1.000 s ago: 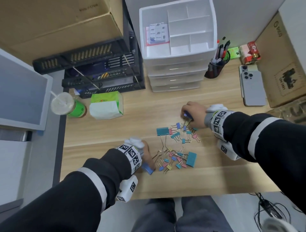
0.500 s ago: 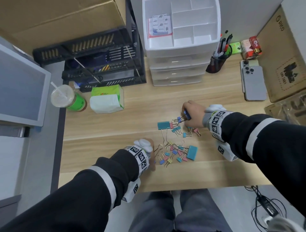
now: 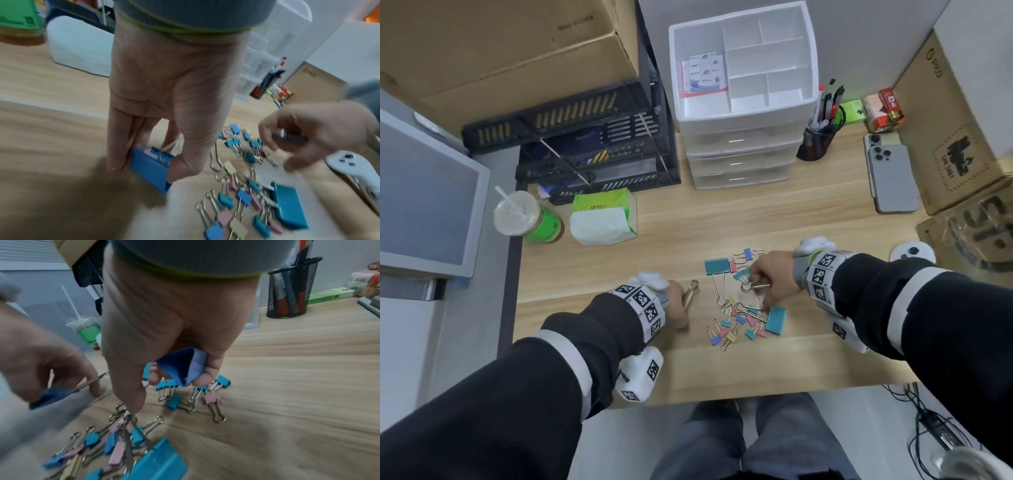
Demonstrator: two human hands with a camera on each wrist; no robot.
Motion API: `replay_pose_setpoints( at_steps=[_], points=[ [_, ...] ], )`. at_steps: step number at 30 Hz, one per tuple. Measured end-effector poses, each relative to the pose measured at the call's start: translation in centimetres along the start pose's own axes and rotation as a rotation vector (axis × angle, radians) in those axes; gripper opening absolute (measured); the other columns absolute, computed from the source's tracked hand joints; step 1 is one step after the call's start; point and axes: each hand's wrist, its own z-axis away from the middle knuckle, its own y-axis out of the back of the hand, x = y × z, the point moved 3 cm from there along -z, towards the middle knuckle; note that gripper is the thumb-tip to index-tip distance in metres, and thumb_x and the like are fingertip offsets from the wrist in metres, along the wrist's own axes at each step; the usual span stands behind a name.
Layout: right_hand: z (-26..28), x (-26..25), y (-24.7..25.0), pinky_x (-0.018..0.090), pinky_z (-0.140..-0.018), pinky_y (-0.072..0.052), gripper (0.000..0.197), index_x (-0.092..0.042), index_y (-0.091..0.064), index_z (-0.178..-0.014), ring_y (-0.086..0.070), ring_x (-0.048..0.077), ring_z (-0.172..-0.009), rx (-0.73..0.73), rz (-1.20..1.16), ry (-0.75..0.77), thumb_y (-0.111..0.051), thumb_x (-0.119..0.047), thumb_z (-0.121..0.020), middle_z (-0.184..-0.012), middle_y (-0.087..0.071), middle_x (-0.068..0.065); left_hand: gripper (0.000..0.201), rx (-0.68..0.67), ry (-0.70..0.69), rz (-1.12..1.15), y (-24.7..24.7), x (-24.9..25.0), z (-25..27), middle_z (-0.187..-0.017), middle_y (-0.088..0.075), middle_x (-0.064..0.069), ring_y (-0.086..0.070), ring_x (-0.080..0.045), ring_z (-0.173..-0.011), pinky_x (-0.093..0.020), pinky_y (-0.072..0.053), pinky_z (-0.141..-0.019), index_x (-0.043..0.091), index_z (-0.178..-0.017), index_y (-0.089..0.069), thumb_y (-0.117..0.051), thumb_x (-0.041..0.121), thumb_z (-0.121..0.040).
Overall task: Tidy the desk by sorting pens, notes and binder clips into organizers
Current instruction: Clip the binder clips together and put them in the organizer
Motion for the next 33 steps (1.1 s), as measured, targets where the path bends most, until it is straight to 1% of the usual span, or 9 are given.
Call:
replay_pose_setpoints(
  at_steps=[3, 5, 8, 12, 16, 20, 23, 27, 33],
  points=[
    [0.5, -0.3, -1.0, 0.028, -0.076, -0.055, 0.064, -0.028, -0.061, -0.102, -0.060, 0.013, -0.081, -0.091, 0.181, -0.034, -0.084, -0.062, -0.053, -0.093, -0.063, -0.010, 0.028, 0.015, -0.020, 0.105, 0.6, -0.5, -0.4, -0.094, -0.065, -0.002, -0.058, -0.020, -0.085, -0.031, -0.052, -0.084, 0.016, -0.102, -0.067, -0.077, 0.032, -0.082],
    [0.7, -0.4, -1.4, 0.033, -0.075, -0.057, 0.079, -0.029, -0.061, -0.097, -0.062, 0.013, -0.076, -0.104, 0.260, -0.058, -0.078, -0.078, -0.037, -0.088, -0.066, -0.009, 0.043, 0.045, -0.022, 0.227, 0.9, -0.6, -0.7, -0.107, -0.069, -0.007, -0.060, -0.021, -0.089, -0.034, -0.053, -0.089, 0.014, -0.114, -0.065, -0.081, 0.030, -0.077],
    [0.6, -0.7, -2.3, 0.039, -0.077, -0.058, 0.092, -0.028, -0.060, -0.103, -0.066, 0.018, -0.078, -0.117, 0.323, -0.086, -0.075, -0.084, -0.031, -0.089, -0.066, -0.008, 0.043, 0.127, -0.018, 0.342, 1.7, 0.0, -0.6, -0.112, -0.070, -0.010, -0.067, -0.025, -0.097, -0.038, -0.056, -0.091, 0.010, -0.117, -0.063, -0.076, 0.024, -0.078],
    [1.5, -2.0, -2.8, 0.031, -0.068, -0.058, 0.075, -0.019, -0.058, -0.111, -0.065, 0.019, -0.078, -0.135, 0.375, -0.084, -0.080, -0.069, -0.060, -0.090, -0.065, -0.005, 0.019, 0.198, -0.048, 0.382, 2.5, 1.0, -0.9, -0.100, -0.068, -0.009, -0.066, -0.027, -0.088, -0.035, -0.053, -0.076, 0.007, -0.103, -0.064, -0.052, 0.011, -0.089],
    [1.8, -1.9, -3.1, 0.022, -0.048, -0.043, 0.054, -0.018, -0.061, -0.115, -0.066, 0.018, -0.083, -0.118, 0.350, -0.089, -0.076, -0.051, -0.075, -0.097, -0.067, -0.004, 0.014, 0.279, -0.057, 0.422, 3.2, 1.8, -1.0, -0.091, -0.064, -0.005, -0.059, -0.024, -0.080, -0.030, -0.047, -0.067, 0.014, -0.100, -0.063, -0.053, 0.013, -0.090],
    [1.3, -1.2, -3.5, 0.030, -0.064, -0.057, 0.050, -0.020, -0.066, -0.097, -0.066, 0.017, -0.075, -0.099, 0.335, -0.081, -0.073, -0.061, -0.068, -0.087, -0.066, -0.003, 0.013, 0.321, -0.121, 0.375, 4.3, 2.0, -1.7, -0.085, -0.064, -0.002, -0.059, -0.023, -0.075, -0.029, -0.047, -0.064, 0.018, -0.090, -0.059, -0.061, 0.018, -0.078],
    [1.6, 0.1, -2.8, 0.029, -0.065, -0.058, 0.041, -0.026, -0.066, -0.085, -0.064, 0.013, -0.070, -0.016, 0.232, -0.047, -0.071, -0.060, -0.062, -0.082, -0.064, -0.007, 0.032, 0.324, -0.206, 0.251, 5.1, 2.2, -2.3, -0.098, -0.066, -0.002, -0.062, -0.023, -0.085, -0.032, -0.052, -0.072, 0.022, -0.106, -0.057, -0.066, 0.017, -0.076],
    [2.4, 3.1, -0.9, 0.027, -0.066, -0.053, 0.049, -0.029, -0.064, -0.100, -0.062, 0.013, -0.077, 0.067, 0.070, -0.015, -0.068, -0.059, -0.062, -0.091, -0.060, -0.010, 0.066, 0.279, -0.379, 0.007, 5.9, 3.3, -3.3, -0.117, -0.061, -0.002, -0.058, -0.025, -0.104, -0.042, -0.053, -0.086, 0.032, -0.139, -0.043, -0.066, 0.009, -0.082],
    [2.2, 5.7, -0.4, 0.027, -0.064, -0.044, 0.044, -0.030, -0.059, -0.099, -0.058, 0.018, -0.078, 0.178, -0.013, -0.033, -0.069, -0.056, -0.065, -0.094, -0.054, -0.009, 0.056, 0.301, -0.506, -0.288, 6.6, 4.9, -4.5, -0.112, -0.058, -0.001, -0.050, -0.024, -0.104, -0.035, -0.046, -0.078, 0.034, -0.143, -0.041, -0.055, 0.010, -0.094]
  ],
)
